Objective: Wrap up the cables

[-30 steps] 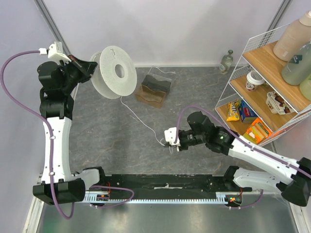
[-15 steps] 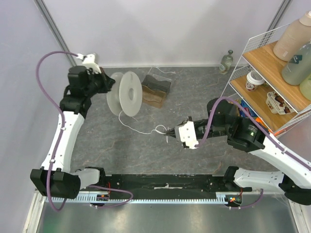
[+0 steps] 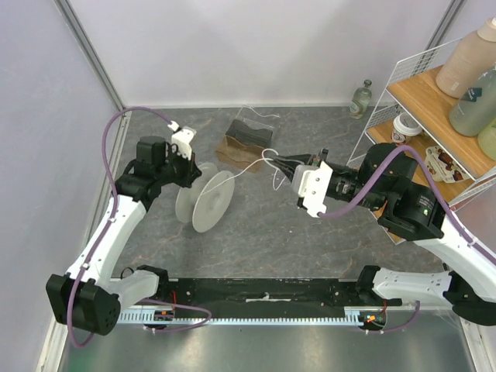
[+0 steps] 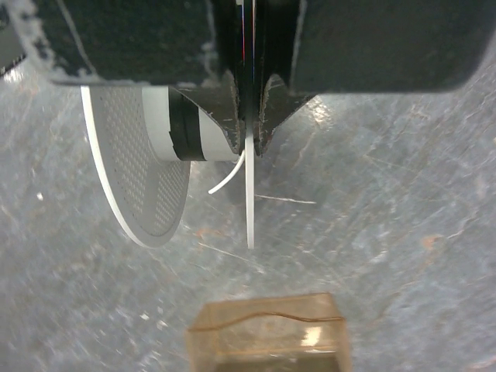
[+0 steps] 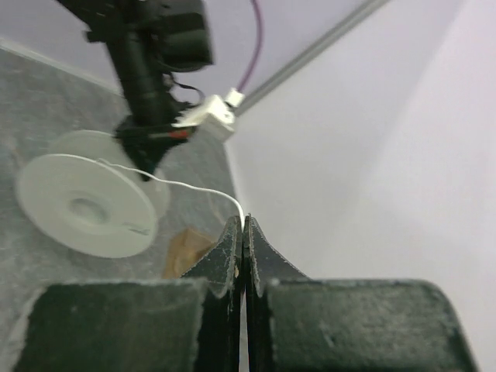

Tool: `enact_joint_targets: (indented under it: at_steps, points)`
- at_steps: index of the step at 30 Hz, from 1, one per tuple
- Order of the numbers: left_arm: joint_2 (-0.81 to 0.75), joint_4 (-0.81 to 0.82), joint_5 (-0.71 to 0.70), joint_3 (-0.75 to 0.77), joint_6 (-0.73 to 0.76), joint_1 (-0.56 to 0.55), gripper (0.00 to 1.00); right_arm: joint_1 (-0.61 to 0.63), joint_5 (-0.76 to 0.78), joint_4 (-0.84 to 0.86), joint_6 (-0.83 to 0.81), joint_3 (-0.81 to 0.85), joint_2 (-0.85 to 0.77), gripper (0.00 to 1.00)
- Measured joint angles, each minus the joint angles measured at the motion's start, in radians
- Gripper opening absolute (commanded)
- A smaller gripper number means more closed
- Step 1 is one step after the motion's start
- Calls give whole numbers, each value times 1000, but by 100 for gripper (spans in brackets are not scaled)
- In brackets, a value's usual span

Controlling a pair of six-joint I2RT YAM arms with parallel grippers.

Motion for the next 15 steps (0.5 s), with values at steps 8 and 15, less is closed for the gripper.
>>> enact_joint_targets:
  at_steps: [8, 15]
  points:
    - [-86, -41, 161, -64, 136, -24, 2, 2, 214, 51, -62, 0, 6, 0]
    - [-171, -114, 349, -63, 208, 31, 2, -94, 311, 86, -100, -49, -6, 0]
